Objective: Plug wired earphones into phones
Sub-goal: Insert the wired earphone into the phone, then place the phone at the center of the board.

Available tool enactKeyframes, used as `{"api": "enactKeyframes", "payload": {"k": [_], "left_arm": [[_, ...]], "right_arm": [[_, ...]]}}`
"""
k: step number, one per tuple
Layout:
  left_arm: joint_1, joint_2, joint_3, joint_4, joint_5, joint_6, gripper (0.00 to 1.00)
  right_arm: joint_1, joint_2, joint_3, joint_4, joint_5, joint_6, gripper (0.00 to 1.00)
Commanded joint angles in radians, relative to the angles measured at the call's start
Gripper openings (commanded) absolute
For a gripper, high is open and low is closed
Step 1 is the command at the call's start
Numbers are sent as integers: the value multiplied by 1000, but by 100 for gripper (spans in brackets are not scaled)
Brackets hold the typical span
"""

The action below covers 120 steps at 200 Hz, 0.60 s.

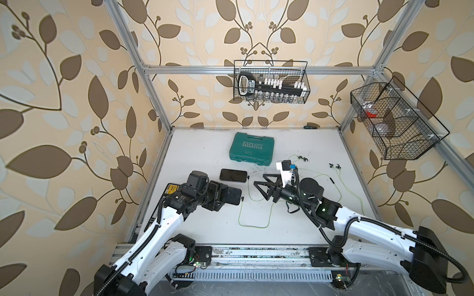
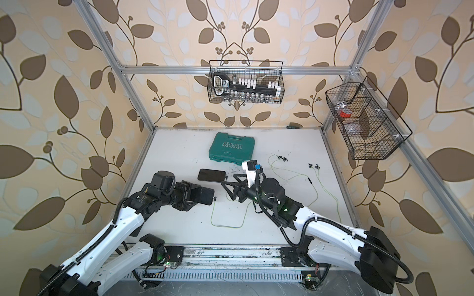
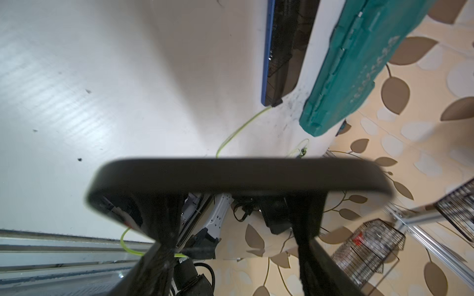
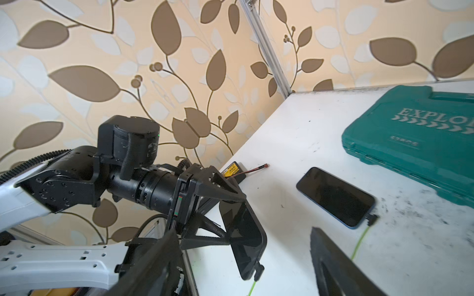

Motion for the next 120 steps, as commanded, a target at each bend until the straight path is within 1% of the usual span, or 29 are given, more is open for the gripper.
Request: {"api": "enactKeyframes", "payload": {"k": [1, 34, 58, 87, 113, 120], "left_arm": [[-1, 51, -9, 107, -76, -23, 62], [-1, 166, -32, 138, -153, -40, 63], [-1, 237, -37, 137, -203, -62, 64], [2, 321, -50, 158, -239, -93, 64], [7, 375, -82, 198, -226, -128, 63], [7, 383, -92, 206, -229, -139, 65]], "right_arm": [[2, -78, -34, -134, 129, -19, 86], [-1, -160, -26, -330, 275, 9, 86], [-3, -207, -43, -410, 346, 50, 86], [-6, -260, -72, -445, 380, 73, 87], [-5, -277, -67, -489, 399, 79, 87], [-6, -280, -64, -501, 407, 80, 88]]}}
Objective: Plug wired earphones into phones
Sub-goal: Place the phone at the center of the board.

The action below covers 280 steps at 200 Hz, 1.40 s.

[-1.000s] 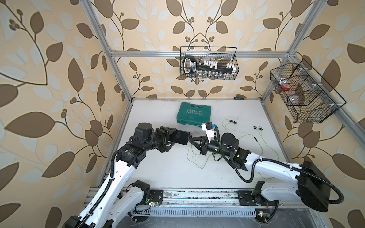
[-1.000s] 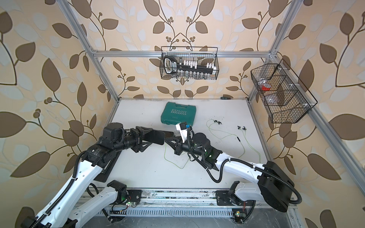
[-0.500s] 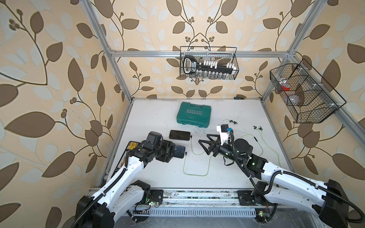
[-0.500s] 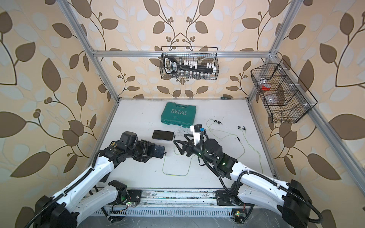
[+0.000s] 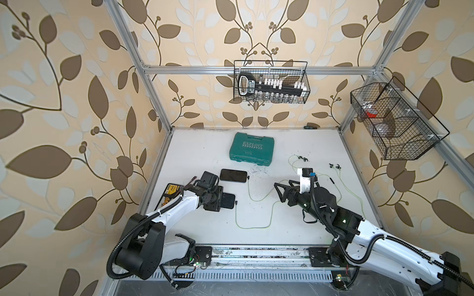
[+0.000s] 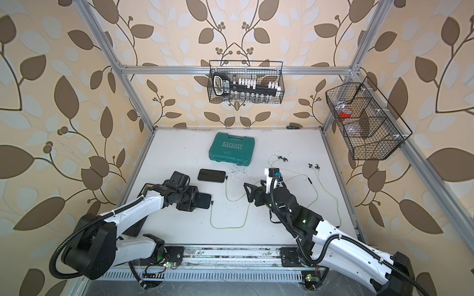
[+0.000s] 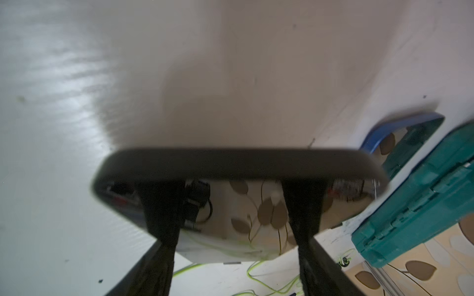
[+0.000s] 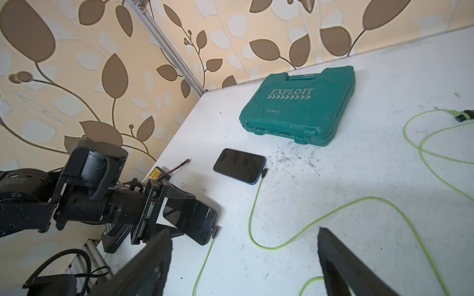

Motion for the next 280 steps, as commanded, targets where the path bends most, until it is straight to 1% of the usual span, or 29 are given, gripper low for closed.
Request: {"api": "enactKeyframes", "payload": {"k": [1, 17, 37, 48, 77, 95, 111, 138, 152, 162, 172, 178, 183, 189, 199, 208, 219, 235, 244, 255, 270, 280], "left_arm": [[6, 18, -30, 52, -31, -50, 65], [6, 25, -47, 51, -41, -64, 73], [6, 12, -64, 30, -58, -71, 82], [6, -5, -79, 24, -70, -75, 85], [6, -56, -108, 9, -91, -78, 94], [6, -90, -77, -27, -105, -11, 99], [6, -123, 6, -127, -131, 116, 99], [6, -148, 179, -251, -211, 414, 99], [6, -151, 254, -272, -292, 582, 99], [6, -154, 294, -272, -361, 692, 99], [6, -157, 314, -233, -425, 826, 99], [6, -157, 324, -210, -465, 885, 99], [7, -156, 336, -208, -509, 929, 99], [8, -153, 348, -213, -573, 953, 99], [8, -151, 349, -182, -663, 1019, 99], [8, -149, 325, -105, -741, 1101, 99], [10, -147, 286, -22, -854, 1147, 99], [15, -137, 204, 186, -947, 1322, 99], [19, -122, 163, 302, -974, 1395, 99], [27, -95, 123, 415, -969, 1501, 99], [36, -46, 82, 516, -965, 1592, 99], [50, -11, 57, 572, -924, 1639, 99]], "right_arm": [[-3, -18, -6, -76, 61, 20, 88], [-3, -28, -8, -83, 68, 22, 90], [-4, -61, -33, -34, 63, 5, 94], [-3, -81, -45, -4, 61, -15, 99], [-4, -99, -29, 4, 87, -84, 100], [-4, -96, -13, -5, 146, -105, 100], [-4, -96, -6, 8, 212, -166, 100], [-4, -102, -1, 51, 321, -329, 100], [-6, -100, -23, 125, 400, -425, 100], [-13, -95, -47, 191, 435, -503, 99], [-40, -85, -73, 270, 460, -568, 99], [-69, -77, -85, 304, 465, -592, 99], [-100, -69, -97, 335, 459, -604, 99], [-148, -62, -109, 362, 443, -608, 98], [-240, -51, -125, 386, 389, -602, 98], [-328, -39, -143, 401, 347, -577, 98], [-441, -23, -179, 436, 284, -539, 98], [-603, -1, -250, 534, 155, -529, 98], [-678, 19, -270, 560, 121, -485, 99], [-749, 48, -280, 574, 73, -448, 99], [-775, 91, -303, 632, 60, -434, 99], [-775, 122, -330, 702, 54, -445, 99]]}}
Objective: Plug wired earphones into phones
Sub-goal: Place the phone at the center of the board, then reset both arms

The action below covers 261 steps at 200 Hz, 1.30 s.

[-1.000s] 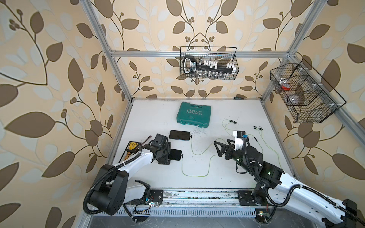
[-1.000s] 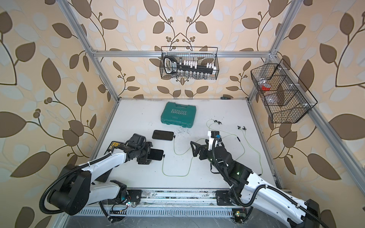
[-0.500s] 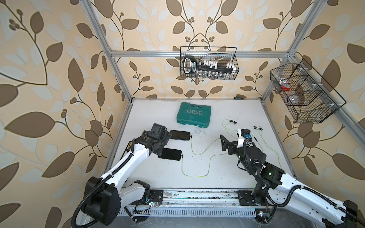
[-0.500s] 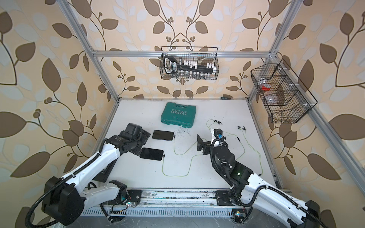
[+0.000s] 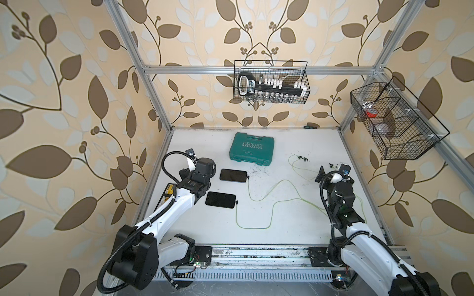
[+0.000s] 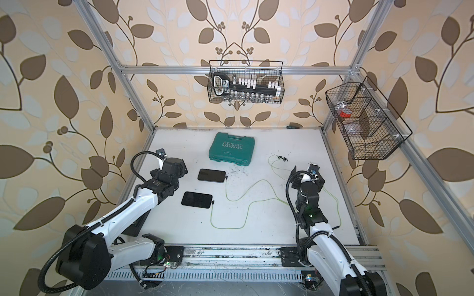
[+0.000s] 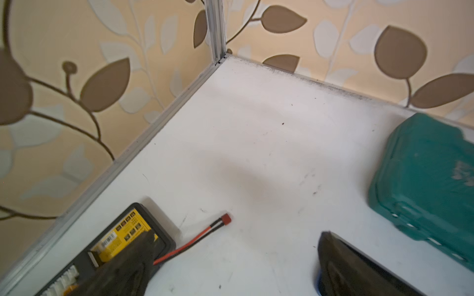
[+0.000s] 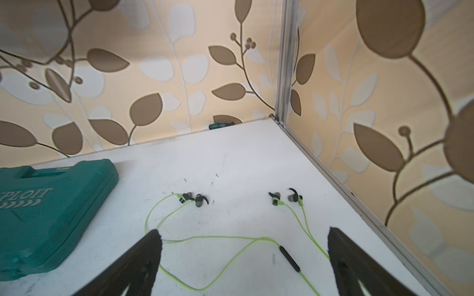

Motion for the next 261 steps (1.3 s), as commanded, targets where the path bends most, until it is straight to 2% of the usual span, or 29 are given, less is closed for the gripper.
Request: {"api": "enactKeyframes", "payload": {"k": [1, 15, 31, 61, 78, 91, 110, 118, 131, 183, 198, 220, 233, 239, 261], "left_arm": [[27, 62, -52, 276, -59, 253, 99], [42, 101, -87, 351, 11, 321, 99], [63, 127, -132, 426, 114, 374, 99], [142, 190, -187, 530, 276, 336, 99], [148, 224, -191, 576, 252, 338, 99], [152, 223, -205, 605, 292, 355, 99], [157, 240, -261, 735, 340, 381, 99], [166, 287, -268, 779, 360, 389, 99], [190, 285, -232, 698, 410, 372, 99], [224, 301, -206, 660, 452, 352, 99], [224, 296, -214, 670, 452, 350, 99], [236, 305, -197, 646, 483, 347, 99], [244, 309, -190, 637, 499, 345, 99], [245, 307, -191, 636, 501, 346, 99], [254, 307, -190, 635, 542, 350, 99]], "right_arm": [[-16, 50, -43, 188, -93, 29, 99], [-16, 98, -63, 262, -97, -6, 98], [-15, 154, -51, 265, -94, -27, 99], [-16, 272, -70, 401, -115, -53, 99], [-15, 333, -60, 437, -147, -67, 99], [-19, 380, -68, 504, -168, -69, 99], [-24, 443, -62, 552, -190, -77, 98], [-27, 461, -57, 562, -208, -87, 99], [-27, 471, -39, 534, -255, -106, 99], [-28, 508, -9, 514, -385, -174, 99], [-28, 578, -63, 678, -405, -198, 99], [-30, 707, -94, 895, -324, -172, 99], [-39, 668, -31, 696, -301, -143, 100], [-67, 679, -13, 681, -335, -124, 100], [-83, 681, 5, 650, -342, -109, 100]]}}
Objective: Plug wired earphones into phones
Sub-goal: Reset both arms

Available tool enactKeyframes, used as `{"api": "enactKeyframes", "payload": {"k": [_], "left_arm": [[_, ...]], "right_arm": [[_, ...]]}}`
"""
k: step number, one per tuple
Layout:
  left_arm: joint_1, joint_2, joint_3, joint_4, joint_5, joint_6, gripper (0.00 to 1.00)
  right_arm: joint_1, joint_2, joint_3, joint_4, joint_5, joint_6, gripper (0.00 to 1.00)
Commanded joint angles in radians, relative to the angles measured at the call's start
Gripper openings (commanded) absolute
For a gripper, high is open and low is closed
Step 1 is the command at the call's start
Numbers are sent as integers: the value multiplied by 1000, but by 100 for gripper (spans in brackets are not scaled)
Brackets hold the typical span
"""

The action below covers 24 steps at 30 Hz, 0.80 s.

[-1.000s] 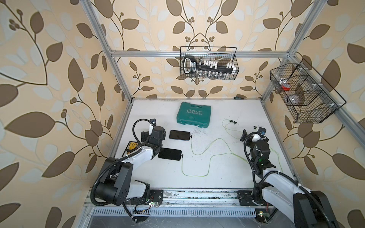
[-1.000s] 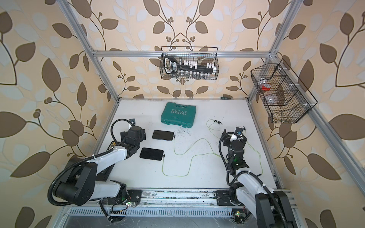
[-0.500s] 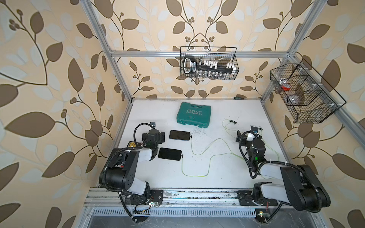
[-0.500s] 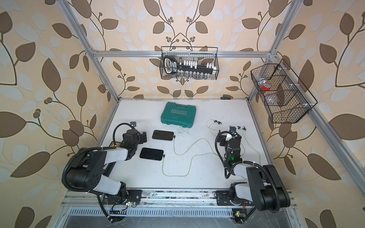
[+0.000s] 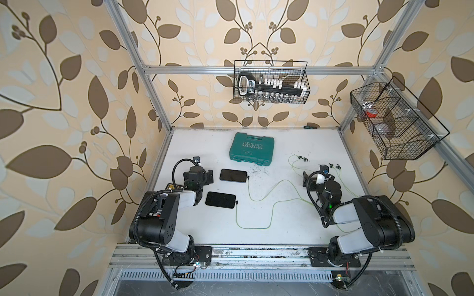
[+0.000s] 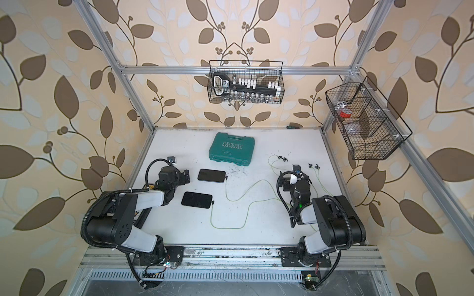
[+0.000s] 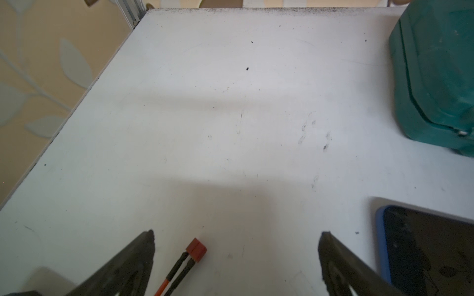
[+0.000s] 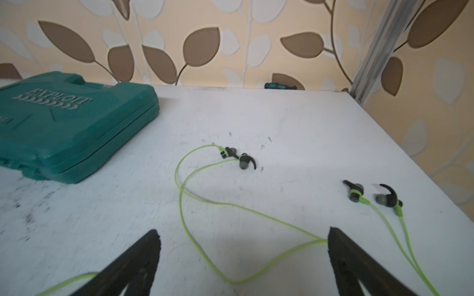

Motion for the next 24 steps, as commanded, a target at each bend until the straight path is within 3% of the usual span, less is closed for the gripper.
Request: {"api": "enactKeyframes", "payload": {"k": [1, 4, 6, 8, 24], "left_arm": [[16, 2, 29, 16, 71, 18, 99], [47, -5, -21, 84, 215, 40, 99], [58, 25, -95, 271, 244, 51, 99], [60, 0, -62, 156, 247, 45, 99], [60, -4, -72, 179, 242, 45, 99]], "right_arm": [[-19, -6, 41, -13, -8, 31, 100], [-19, -8, 38, -11, -8, 32, 100], [-19, -8, 39, -14, -9, 31, 100], [-18, -5, 41, -11, -9, 32, 100], [-41, 0, 51, -30, -53, 38, 100]]}}
